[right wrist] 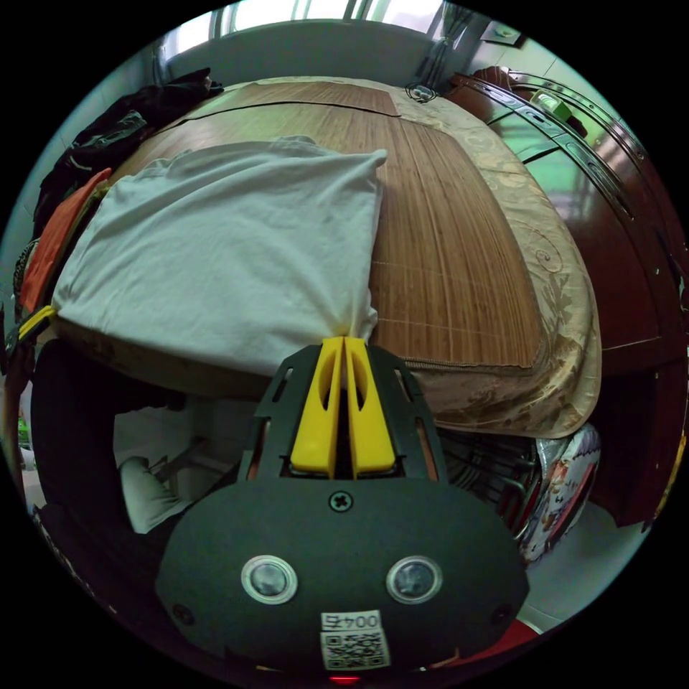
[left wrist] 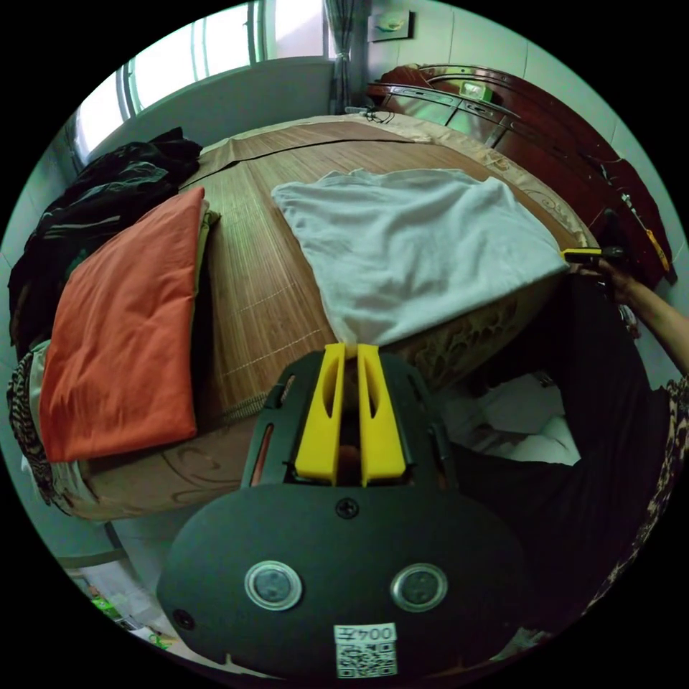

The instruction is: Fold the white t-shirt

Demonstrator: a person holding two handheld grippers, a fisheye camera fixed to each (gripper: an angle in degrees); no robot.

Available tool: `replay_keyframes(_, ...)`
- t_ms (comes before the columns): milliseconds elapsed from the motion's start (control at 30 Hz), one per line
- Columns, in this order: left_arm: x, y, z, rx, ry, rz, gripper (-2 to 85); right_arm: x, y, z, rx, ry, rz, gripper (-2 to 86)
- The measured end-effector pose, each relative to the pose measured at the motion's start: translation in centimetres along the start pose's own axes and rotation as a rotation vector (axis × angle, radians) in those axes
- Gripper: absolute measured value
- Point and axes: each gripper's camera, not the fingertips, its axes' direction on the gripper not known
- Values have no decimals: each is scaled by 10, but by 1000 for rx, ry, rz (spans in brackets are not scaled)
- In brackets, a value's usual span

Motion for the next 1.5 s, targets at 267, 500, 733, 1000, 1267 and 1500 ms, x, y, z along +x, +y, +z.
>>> replay_keyframes(267,-6,3,-28,47,-12,-48,82,28,-3,-13,70,-192,52,58)
replay_keyframes(500,19,-30,-38,133,2,2,116,22,-6,-35,192,-194,13,133)
replay_keyframes(733,46,-75,16,-62,-62,25,113,-3,-49,-23,74,-190,-65,109)
replay_keyframes(1000,44,-81,34,-93,-25,4,113,-7,-83,-25,17,-197,-73,87)
replay_keyframes(1267,51,-87,40,-81,-51,27,112,-72,-194,-73,268,-358,-256,68)
replay_keyframes(1500,52,-93,44,-75,-45,27,110,-177,-310,-69,292,-285,-534,49)
